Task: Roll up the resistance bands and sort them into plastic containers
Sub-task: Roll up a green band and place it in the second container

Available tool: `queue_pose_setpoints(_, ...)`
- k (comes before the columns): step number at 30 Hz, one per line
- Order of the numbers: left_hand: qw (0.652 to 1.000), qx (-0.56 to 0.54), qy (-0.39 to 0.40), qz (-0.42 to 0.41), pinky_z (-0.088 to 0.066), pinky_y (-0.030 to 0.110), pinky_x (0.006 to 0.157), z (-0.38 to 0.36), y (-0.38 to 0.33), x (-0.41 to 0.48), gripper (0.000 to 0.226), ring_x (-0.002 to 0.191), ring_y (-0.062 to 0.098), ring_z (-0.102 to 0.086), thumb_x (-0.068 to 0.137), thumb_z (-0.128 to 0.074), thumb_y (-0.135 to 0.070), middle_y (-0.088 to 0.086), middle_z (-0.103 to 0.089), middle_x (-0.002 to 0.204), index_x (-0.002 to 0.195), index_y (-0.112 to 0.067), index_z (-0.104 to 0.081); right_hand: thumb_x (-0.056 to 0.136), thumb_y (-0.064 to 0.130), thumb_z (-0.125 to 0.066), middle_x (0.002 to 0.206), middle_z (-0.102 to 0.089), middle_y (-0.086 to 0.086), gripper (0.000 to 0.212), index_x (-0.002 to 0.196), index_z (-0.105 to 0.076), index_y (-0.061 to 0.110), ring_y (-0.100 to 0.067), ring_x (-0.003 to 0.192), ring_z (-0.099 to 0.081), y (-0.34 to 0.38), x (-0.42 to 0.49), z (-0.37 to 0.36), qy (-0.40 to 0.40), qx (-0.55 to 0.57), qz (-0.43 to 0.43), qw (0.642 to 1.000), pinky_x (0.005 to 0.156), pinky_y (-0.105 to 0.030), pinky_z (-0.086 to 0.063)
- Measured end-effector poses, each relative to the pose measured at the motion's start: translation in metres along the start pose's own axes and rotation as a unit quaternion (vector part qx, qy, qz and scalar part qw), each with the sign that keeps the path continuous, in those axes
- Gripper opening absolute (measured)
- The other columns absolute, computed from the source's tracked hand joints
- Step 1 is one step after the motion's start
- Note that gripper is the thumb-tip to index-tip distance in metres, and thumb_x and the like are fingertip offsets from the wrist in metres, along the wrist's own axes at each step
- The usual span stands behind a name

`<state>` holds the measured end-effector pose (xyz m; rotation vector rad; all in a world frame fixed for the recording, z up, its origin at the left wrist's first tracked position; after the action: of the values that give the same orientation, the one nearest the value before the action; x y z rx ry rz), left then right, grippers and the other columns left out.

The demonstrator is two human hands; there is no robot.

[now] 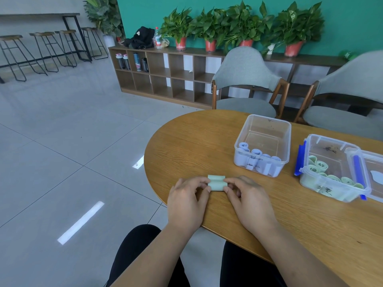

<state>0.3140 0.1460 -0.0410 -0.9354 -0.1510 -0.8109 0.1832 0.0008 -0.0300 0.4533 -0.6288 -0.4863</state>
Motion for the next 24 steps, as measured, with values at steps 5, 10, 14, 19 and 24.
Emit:
queue_pose_setpoints(5, 1.0, 0.015, -0.003, -0.014, -0.053, 0.032, 0.083, -0.001, -0.001, 0.001, 0.023, 0.091, 0.0, -0.053, 0.092, -0.076, -0.039, -0.029, -0.066, 0.096, 0.114, -0.043, -0.07, 0.099, 0.036, -0.066, 0.091, -0.06, 0.02, 0.022, 0.118, -0.073, 0.029, -0.003, 0.08, -0.055, -0.002, 0.0, -0.003, 0.008, -0.011, -0.005, 1.0, 0.071, -0.031, -0.054)
queue_pose_setpoints(10, 0.999, 0.027, 0.017, -0.005, -0.05, 0.031, 0.087, -0.002, 0.0, 0.003, 0.03, 0.093, 0.0, -0.052, 0.092, -0.076, -0.037, -0.029, -0.065, 0.1, 0.119, -0.046, -0.067, 0.1, 0.039, -0.063, 0.089, -0.059, 0.018, 0.027, 0.124, -0.071, 0.029, -0.003, 0.079, -0.054, 0.0, 0.0, -0.003, 0.007, -0.03, -0.014, 0.999, 0.068, -0.03, -0.054)
queue_pose_setpoints(14, 0.999, 0.029, 0.022, -0.008, -0.048, 0.032, 0.087, -0.003, -0.002, 0.004, 0.03, 0.092, 0.001, -0.052, 0.094, -0.075, -0.035, -0.028, -0.066, 0.101, 0.121, -0.045, -0.068, 0.095, 0.036, -0.073, 0.09, -0.06, 0.021, 0.03, 0.124, -0.064, 0.037, 0.001, 0.075, -0.052, 0.005, -0.002, -0.001, 0.01, -0.019, -0.005, 1.0, 0.067, -0.026, -0.052)
queue_pose_setpoints(19, 0.999, 0.039, 0.034, -0.017, -0.048, 0.035, 0.085, -0.003, -0.004, 0.007, 0.031, 0.094, 0.005, -0.054, 0.095, -0.073, -0.035, -0.026, -0.066, 0.102, 0.125, -0.044, -0.068, 0.091, 0.031, -0.077, 0.095, -0.06, 0.021, 0.031, 0.119, -0.066, 0.038, 0.001, 0.078, -0.052, 0.002, -0.001, -0.004, 0.009, -0.033, -0.011, 0.999, 0.066, -0.03, -0.054)
queue_pose_setpoints(24, 0.997, 0.031, 0.067, -0.022, -0.051, 0.039, 0.085, -0.006, -0.006, 0.019, 0.031, 0.091, 0.009, -0.056, 0.093, -0.073, -0.037, -0.023, -0.064, 0.096, 0.124, -0.041, -0.068, 0.094, 0.037, -0.072, 0.092, -0.06, 0.017, 0.027, 0.121, -0.069, 0.039, -0.003, 0.074, -0.055, 0.001, 0.002, -0.005, 0.001, -0.048, -0.028, 0.998, 0.064, -0.032, -0.054)
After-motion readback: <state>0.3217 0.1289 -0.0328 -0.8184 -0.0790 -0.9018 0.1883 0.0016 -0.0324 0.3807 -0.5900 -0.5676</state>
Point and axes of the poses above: each hand's wrist, its own x-axis towards the middle knuckle, its own z-axis out of the back of the hand, y = z × x, the point moved 4 cm from there along x, towards the middle knuckle
